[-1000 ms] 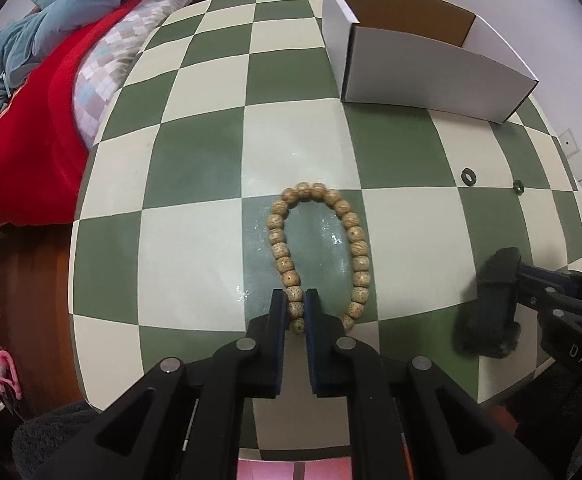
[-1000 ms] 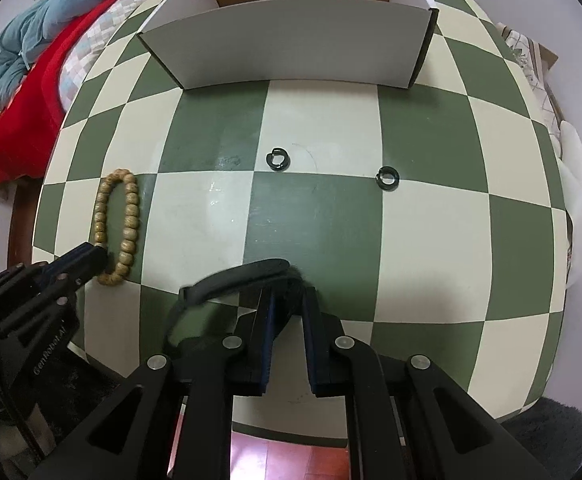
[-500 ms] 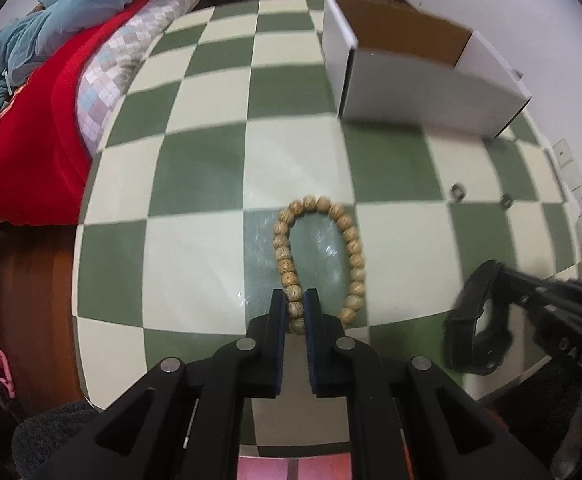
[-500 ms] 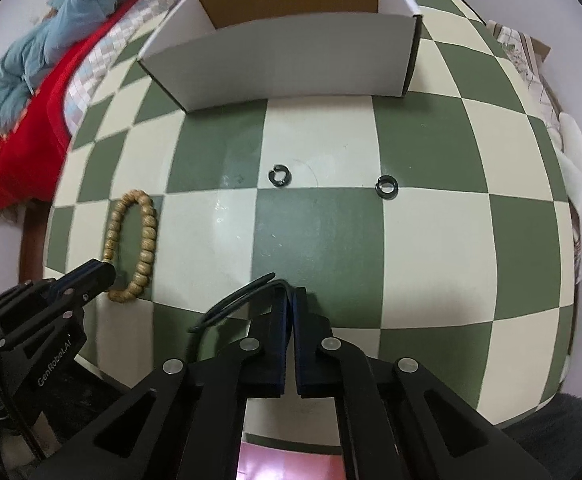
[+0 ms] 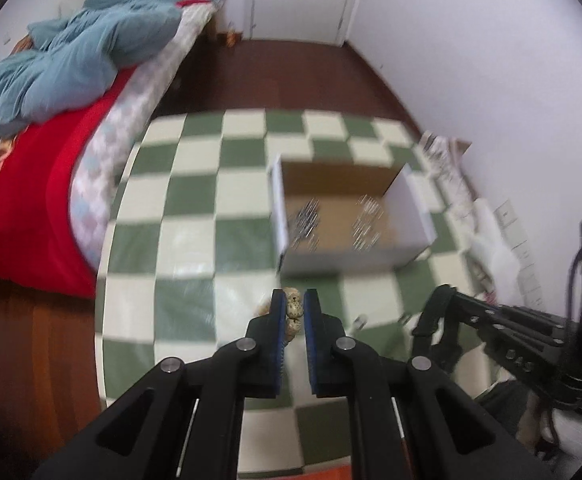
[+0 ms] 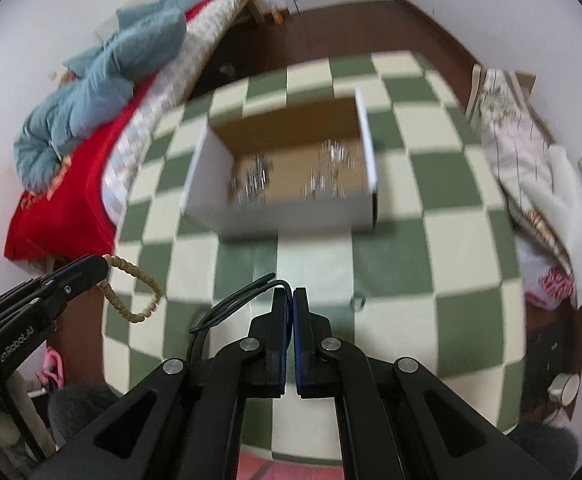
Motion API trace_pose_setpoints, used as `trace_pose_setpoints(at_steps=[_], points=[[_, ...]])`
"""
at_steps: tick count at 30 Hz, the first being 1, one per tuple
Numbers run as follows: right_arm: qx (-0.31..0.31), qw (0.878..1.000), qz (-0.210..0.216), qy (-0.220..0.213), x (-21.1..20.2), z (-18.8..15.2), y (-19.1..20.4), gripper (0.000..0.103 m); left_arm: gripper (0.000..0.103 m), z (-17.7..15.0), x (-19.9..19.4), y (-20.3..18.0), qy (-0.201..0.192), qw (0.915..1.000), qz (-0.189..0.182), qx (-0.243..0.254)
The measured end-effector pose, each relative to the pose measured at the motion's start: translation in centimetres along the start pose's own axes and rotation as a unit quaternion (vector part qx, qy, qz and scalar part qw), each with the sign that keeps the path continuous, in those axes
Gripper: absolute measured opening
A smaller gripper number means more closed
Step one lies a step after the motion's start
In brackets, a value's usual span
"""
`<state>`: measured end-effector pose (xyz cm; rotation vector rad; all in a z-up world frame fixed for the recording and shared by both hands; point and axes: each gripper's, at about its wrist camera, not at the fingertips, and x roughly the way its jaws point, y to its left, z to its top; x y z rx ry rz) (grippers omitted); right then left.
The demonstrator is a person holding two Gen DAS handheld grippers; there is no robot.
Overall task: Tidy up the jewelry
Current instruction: 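Lift the bead bracelet and watch band off the table toward the box, then lower the bracelet and watch band into the white box and open both grippers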
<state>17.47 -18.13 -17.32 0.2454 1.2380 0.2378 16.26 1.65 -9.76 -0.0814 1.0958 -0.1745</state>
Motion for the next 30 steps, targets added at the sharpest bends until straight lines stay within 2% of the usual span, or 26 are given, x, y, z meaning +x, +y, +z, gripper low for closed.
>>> trace_pose_setpoints(at_steps=[3,7,14,19,23,24,26,27,28,29,30], points=[[-0.002,1.0,0.001,-0.023,-1.5,2.9,0.1,0.002,0.006,2.9,-1.3,-0.8,-0.017,0.9997,-0.019,0.005],[-0.004,0.999,-0.002,-0.04,-2.6,7.0,-0.3,0.002,0.006,6.7,-1.5,-1.8,-0.033,0.9991,-0.023,0.017],[0.008,1.0,-0.009,-0.021,0.4,12.7,-1.5,0.002,0.006,12.0,3.5,-2.0,0.0,0.9995,-0.023,0.022],[0.001,1.0,-0.022,0.007,4.1,14.7,-1.5,0.002,0.007,13.2,7.6,-1.7,0.04,0.9986,-0.032,0.016],[-0.005,0.999,-0.035,0.029,6.7,15.6,-1.4,0.004,0.01,13.3,10.0,-1.2,0.063,0.9979,-0.015,0.005],[-0.004,0.999,-0.034,0.034,7.2,15.8,-1.5,0.006,0.01,13.2,10.4,-1.1,0.068,0.9976,-0.012,0.003],[0.0,0.998,-0.029,0.047,8.0,16.0,-1.7,0.021,0.011,13.0,10.7,-0.8,0.066,0.9978,-0.002,-0.003],[0.003,0.998,-0.029,0.052,8.2,16.0,-1.8,0.045,0.015,13.0,10.8,-0.7,0.064,0.9979,0.006,-0.003],[0.003,0.998,-0.033,0.054,8.2,16.0,-1.8,0.067,0.035,13.0,10.9,-0.6,0.062,0.998,0.013,-0.003],[0.001,0.998,-0.037,0.052,8.1,15.9,-1.8,0.075,0.067,13.0,10.9,-0.5,0.06,0.998,0.018,-0.005],[-0.006,0.997,-0.047,0.053,8.0,15.7,-1.7,0.079,0.081,12.9,10.6,-0.3,0.051,0.9983,0.025,-0.011]])
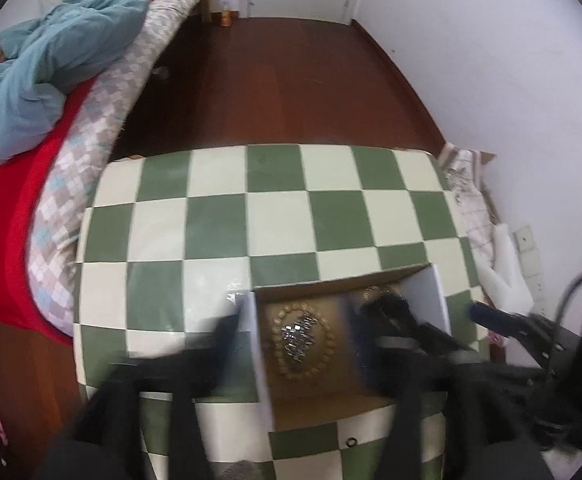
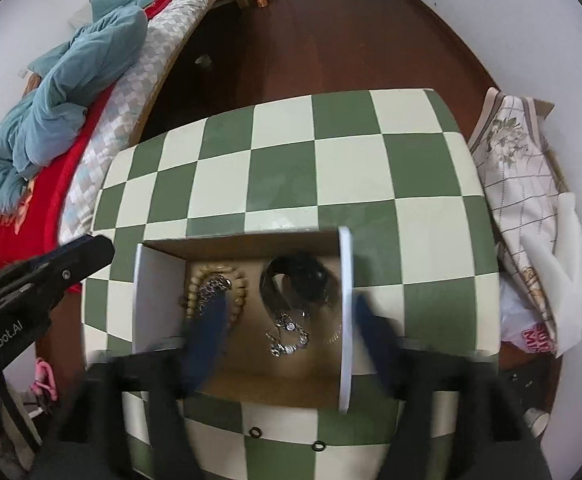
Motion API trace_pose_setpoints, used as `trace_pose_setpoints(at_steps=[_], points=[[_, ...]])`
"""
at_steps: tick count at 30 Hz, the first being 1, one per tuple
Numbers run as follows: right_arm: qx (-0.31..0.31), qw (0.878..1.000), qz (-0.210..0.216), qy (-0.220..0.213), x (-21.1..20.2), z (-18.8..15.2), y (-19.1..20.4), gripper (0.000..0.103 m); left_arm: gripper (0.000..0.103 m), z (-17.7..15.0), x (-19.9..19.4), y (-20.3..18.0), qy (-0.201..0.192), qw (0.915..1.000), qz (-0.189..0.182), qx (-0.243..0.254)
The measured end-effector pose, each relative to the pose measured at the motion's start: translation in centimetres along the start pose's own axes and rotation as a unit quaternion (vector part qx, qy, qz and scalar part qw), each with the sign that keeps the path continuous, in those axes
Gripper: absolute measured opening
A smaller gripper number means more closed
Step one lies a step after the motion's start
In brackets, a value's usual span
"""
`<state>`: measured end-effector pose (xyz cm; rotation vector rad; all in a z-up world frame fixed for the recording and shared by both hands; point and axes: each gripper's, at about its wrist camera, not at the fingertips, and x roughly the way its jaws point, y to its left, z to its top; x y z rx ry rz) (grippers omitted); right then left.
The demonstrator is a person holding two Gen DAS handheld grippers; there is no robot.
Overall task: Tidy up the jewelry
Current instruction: 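Lower the bracelet and watch band into the white box and open both grippers, then withdraw both open grippers from the box toward the black rings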
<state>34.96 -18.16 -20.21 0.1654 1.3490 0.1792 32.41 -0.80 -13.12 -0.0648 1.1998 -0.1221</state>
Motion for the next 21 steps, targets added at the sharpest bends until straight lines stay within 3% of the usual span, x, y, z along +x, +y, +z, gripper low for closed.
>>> trace_pose_setpoints(at_steps=[1,2,3,5,6,10,21], points=[[-0.006,1.0,-0.01,-0.001,-0.3,-0.3,0.1,0.079,0.09,-0.1,-0.3,0.2,-0.01,0.9999,0.002,-0.005],[-0.011,1.0,-0.015,-0.002,-0.5,-0.5,0.2,0.079,0.09,-0.2,-0.6,0.4,-0.02,0.9998,0.005,-0.008],[-0.016,1.0,-0.02,-0.002,-0.7,-0.8,0.3,0.083,0.091,-0.5,-1.0,0.7,-0.03,0.9993,0.02,-0.009],[-0.027,0.999,-0.043,0.005,-0.9,-1.6,0.5,0.1,0.103,-0.8,-1.3,0.9,-0.041,0.9981,0.044,-0.006],[-0.035,0.998,-0.052,0.01,-0.7,-2.1,0.6,0.103,0.103,-1.3,-1.5,1.1,-0.052,0.9966,0.064,-0.004],[-0.048,0.995,-0.087,0.006,-0.3,-3.8,0.5,0.103,0.103,-3.2,-2.0,1.4,-0.076,0.9925,0.096,-0.002],[-0.041,0.995,-0.09,-0.028,-1.8,-7.2,1.0,0.103,0.103,-8.1,-3.8,1.7,-0.103,0.9851,0.137,-0.015]])
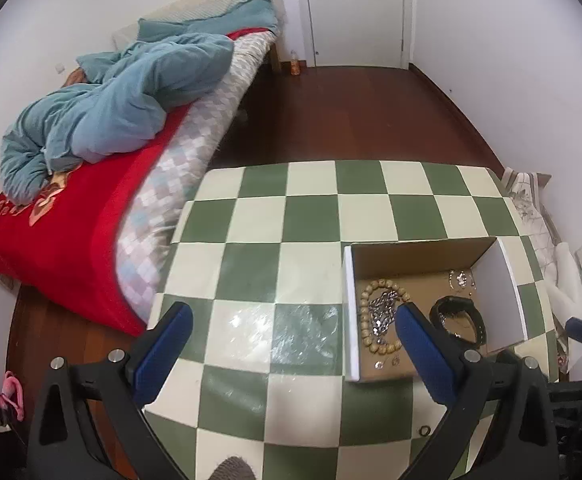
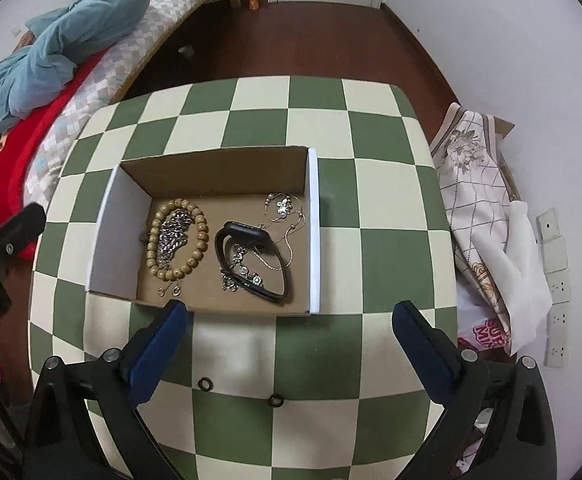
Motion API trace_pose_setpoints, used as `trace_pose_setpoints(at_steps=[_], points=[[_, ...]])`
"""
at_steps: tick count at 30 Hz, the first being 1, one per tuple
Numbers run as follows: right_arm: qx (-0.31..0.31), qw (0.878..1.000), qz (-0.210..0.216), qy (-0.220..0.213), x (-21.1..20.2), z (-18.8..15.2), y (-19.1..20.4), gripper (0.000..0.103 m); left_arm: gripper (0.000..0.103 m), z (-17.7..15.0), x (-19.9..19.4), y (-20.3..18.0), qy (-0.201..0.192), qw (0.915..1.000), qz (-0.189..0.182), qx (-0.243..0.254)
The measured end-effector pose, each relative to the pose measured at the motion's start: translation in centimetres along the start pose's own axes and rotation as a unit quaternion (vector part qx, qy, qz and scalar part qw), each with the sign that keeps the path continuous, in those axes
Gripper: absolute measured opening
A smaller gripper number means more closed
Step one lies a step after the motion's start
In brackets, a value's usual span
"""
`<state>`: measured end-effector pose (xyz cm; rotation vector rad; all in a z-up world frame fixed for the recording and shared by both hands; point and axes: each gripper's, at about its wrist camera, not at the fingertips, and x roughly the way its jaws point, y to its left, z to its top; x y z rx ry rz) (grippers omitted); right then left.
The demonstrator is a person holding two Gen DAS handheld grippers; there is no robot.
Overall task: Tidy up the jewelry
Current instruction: 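Withdraw both open grippers from the box toward the black rings, then close the right gripper on a small black ring on the table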
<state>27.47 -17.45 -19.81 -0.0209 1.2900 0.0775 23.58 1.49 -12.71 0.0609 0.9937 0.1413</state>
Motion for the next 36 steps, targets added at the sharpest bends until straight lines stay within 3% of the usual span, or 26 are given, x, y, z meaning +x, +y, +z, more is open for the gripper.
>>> trace_pose_setpoints(at_steps=[15,22,28,29,31,36], points=[[0.008,0.995,-0.017,-0.096,-8.3,-3.3,0.2,0.103,0.103,-2.5,-7.5,1.1,-0.053,0.9985,0.003,-0.01],[0.021,0.993,0.003,-0.116,-11.0,-5.2,-0.4,0.103,0.103,-4.4,-9.0,0.9,-0.055,0.9984,0.01,-0.014],[0.03,0.998,0.004,-0.06,-6.8,-8.5,-2.1,0.101,0.103,-8.3,-5.0,-1.1,-0.002,0.9997,0.023,0.011],[0.031,0.998,-0.003,-0.051,-5.6,-9.1,-2.4,0.098,0.103,-8.8,-4.3,-1.4,0.005,0.9996,0.025,0.014],[0.031,0.999,-0.009,-0.031,-3.4,-10.1,-2.5,0.078,0.103,-10.2,-2.1,-2.0,0.028,0.9987,0.036,0.021],[0.025,1.0,0.011,-0.01,1.1,-11.3,-2.4,0.074,0.103,-12.7,1.2,-2.2,0.064,0.9965,0.05,0.023]])
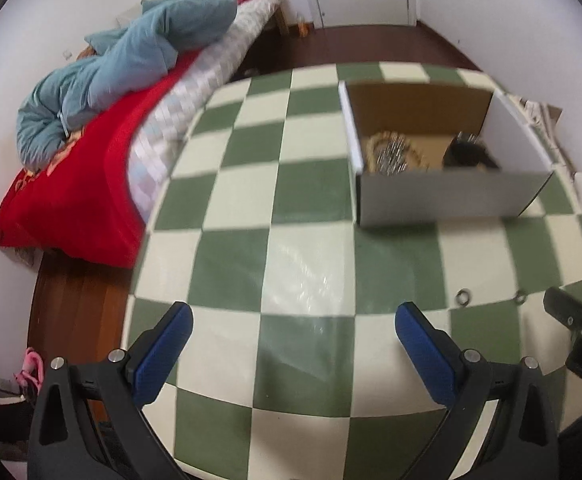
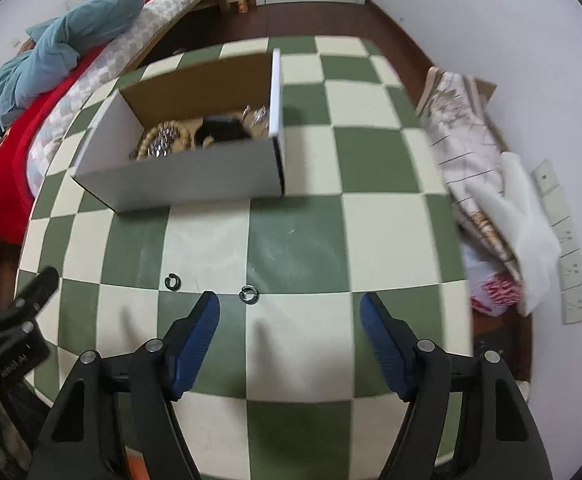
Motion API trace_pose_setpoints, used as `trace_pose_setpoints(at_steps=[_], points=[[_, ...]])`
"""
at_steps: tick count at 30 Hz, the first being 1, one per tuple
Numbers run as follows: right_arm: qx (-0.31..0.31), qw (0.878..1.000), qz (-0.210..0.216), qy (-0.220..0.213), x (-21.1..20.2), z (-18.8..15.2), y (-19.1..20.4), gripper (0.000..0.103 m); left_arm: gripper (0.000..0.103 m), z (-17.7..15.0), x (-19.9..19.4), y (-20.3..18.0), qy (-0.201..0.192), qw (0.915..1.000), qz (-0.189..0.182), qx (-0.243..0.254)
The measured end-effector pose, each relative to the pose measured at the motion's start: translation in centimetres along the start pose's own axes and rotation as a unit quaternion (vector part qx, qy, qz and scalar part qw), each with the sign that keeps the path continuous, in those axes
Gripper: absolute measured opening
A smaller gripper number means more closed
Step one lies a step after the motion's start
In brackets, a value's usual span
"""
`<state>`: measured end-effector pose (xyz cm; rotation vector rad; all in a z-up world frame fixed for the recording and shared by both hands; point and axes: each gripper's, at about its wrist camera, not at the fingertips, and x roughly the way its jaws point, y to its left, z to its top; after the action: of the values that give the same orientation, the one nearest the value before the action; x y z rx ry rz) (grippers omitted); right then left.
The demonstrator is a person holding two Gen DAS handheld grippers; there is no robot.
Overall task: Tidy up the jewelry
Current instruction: 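Close the right gripper on a small black ring on the table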
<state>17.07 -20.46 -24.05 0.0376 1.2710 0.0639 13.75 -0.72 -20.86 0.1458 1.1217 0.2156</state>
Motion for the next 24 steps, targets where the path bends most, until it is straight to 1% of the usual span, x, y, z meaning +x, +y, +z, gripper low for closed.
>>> trace_pose_setpoints(at_steps=[2,6,7,9,12,14,16,20,24], points=[[-0.003,1.0,0.011,0.003,1.5,-0.3,0.2,0.072,0.103,-0.5,1.1,-0.1,0.011,0.9999,0.003,0.001],[-0.009,1.0,0.02,0.012,3.7,-0.5,0.9,0.052,0.103,-1.1,2.3,-0.1,0.024,0.9997,0.002,0.004],[-0.007,1.0,0.024,0.015,4.1,-0.6,1.0,0.05,0.103,-1.2,2.5,-0.2,0.026,0.9996,0.001,0.004],[-0.014,1.0,0.024,0.005,4.1,-0.7,1.4,0.048,0.103,-1.4,2.9,-0.2,0.031,0.9995,-0.002,0.005],[-0.025,1.0,0.018,-0.001,4.2,-0.8,2.1,0.042,0.103,-1.6,3.3,-0.4,0.036,0.9993,-0.007,0.007],[-0.036,0.999,0.011,-0.005,4.2,-0.9,2.6,0.033,0.103,-1.7,3.4,-0.6,0.038,0.9991,-0.015,0.008],[-0.05,0.999,-0.002,-0.01,4.1,-1.1,3.0,0.013,0.103,-1.8,3.4,-1.0,0.041,0.9989,-0.018,0.01],[-0.051,0.999,-0.001,-0.012,3.9,-1.4,2.7,0.013,0.103,-1.7,3.3,-1.7,0.043,0.9985,-0.03,0.014],[-0.025,1.0,-0.004,-0.009,3.6,-1.2,0.5,0.013,0.103,-1.3,2.7,-2.7,0.039,0.9979,-0.047,0.021]])
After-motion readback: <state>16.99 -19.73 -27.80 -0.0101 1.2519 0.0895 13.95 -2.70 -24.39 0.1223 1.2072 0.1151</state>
